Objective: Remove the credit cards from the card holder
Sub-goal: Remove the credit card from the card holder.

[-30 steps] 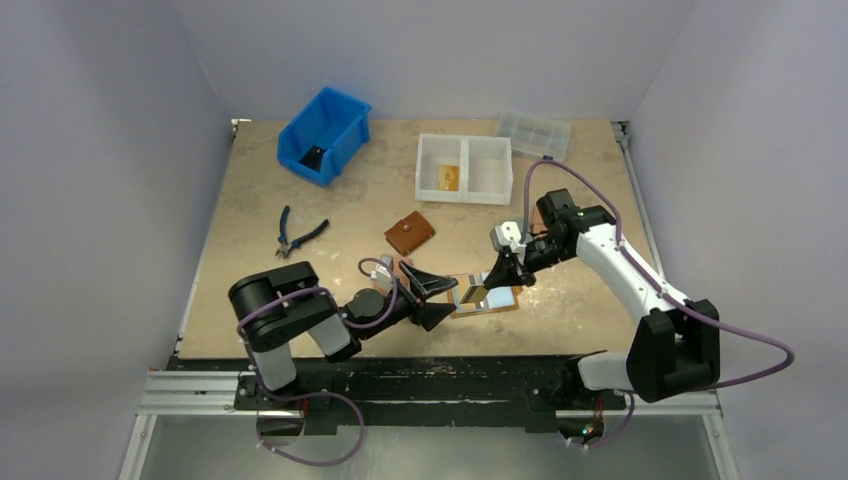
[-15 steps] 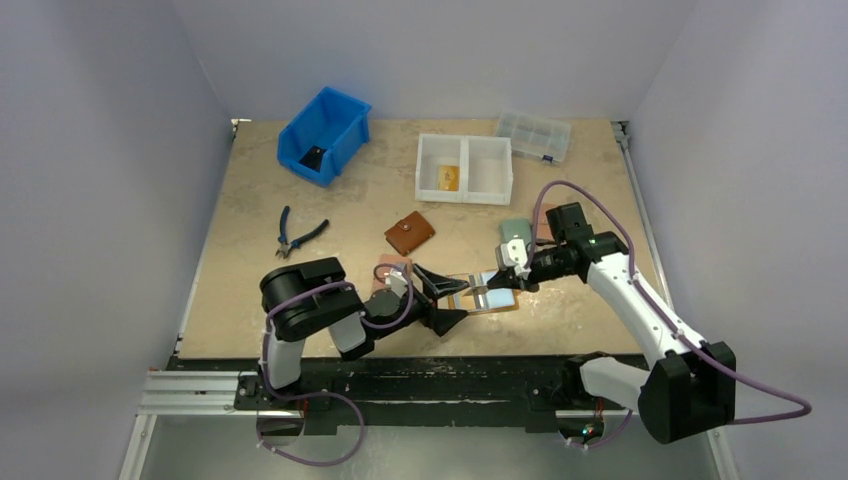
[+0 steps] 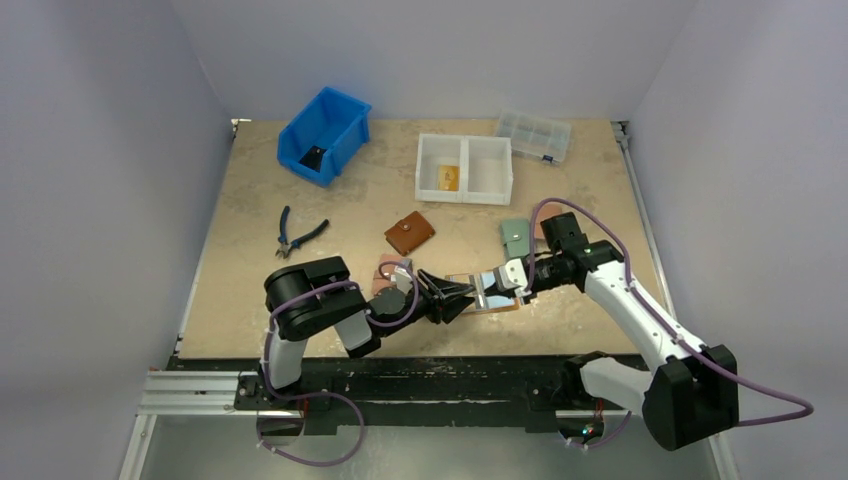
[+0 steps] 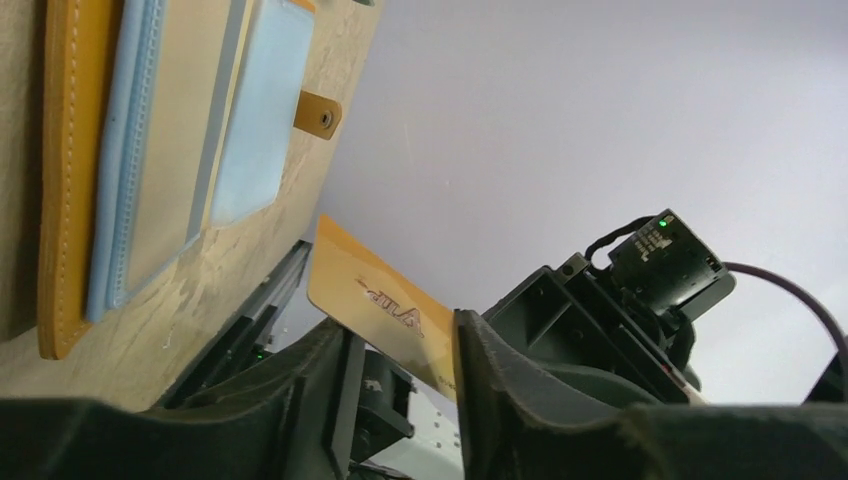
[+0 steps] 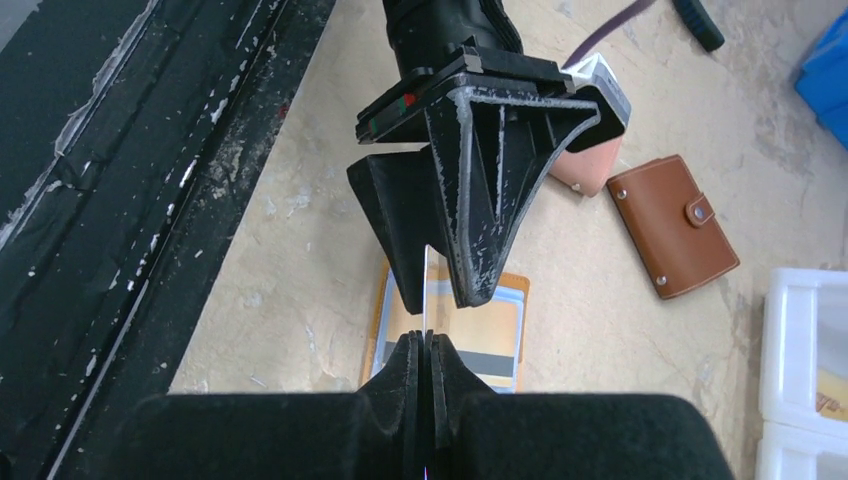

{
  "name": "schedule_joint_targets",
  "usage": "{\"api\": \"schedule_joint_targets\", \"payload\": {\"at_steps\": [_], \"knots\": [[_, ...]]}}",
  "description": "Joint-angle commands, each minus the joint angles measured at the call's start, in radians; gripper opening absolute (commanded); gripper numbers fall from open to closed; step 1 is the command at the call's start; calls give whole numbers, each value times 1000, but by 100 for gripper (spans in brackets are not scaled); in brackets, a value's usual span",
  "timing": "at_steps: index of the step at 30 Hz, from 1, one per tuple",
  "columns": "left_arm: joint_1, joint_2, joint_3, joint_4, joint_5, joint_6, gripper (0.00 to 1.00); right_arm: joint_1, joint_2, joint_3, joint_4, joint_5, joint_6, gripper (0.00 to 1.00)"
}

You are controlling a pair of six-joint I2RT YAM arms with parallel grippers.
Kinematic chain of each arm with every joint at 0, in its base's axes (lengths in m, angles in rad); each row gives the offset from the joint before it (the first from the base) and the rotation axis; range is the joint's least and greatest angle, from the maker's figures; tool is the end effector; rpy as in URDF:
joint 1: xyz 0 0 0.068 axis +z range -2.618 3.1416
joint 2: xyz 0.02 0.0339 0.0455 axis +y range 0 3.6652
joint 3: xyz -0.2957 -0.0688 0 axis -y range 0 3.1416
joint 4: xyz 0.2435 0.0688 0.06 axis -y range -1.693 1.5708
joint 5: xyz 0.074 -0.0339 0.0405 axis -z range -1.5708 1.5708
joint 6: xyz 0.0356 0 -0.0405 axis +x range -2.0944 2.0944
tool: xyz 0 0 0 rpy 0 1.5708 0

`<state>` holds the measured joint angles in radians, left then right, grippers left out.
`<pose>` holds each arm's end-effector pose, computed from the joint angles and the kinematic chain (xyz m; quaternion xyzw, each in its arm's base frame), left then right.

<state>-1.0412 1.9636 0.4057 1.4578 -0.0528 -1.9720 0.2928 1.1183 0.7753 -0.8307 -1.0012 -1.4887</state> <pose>0.1559 -0.2625 0.1330 -0.3485 0.6545 -0.6680 0.0626 0.1601 0.0796 0.2681 -0.7283 0.4672 0.2915 0.4079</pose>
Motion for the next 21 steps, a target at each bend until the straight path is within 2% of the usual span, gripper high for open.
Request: {"api": "schedule_joint_targets", "payload": {"at_steps": [1,3,5,7,10,11,13,16,21], "knots": [[-3,-2,0,320,-21,1,28,14,-26,-18,-32,-7,-100,0],[-3,-9,0,322,-21,9,9,18,-25,-21,-38,-1,-112,0],[-2,-14,0,321,-20,24,0,20,-28,-23,-51,-8,-131,5],[-1,-18,-2,322,-19,36,0,20,-27,-22,-70,-22,-149,22],[6,-28,-9,322,-11,74,0,16,-26,-13,-111,-54,-183,64],[10,-35,-12,322,-6,98,0,10,-25,-4,-134,-68,-201,75],[25,-51,-25,323,6,157,0,-11,-21,24,-183,-102,-220,87],[56,-83,-47,323,44,338,0,-44,-5,74,-264,-137,-233,98],[115,-142,-88,316,170,751,0,-75,8,106,-298,-136,-208,99]]}}
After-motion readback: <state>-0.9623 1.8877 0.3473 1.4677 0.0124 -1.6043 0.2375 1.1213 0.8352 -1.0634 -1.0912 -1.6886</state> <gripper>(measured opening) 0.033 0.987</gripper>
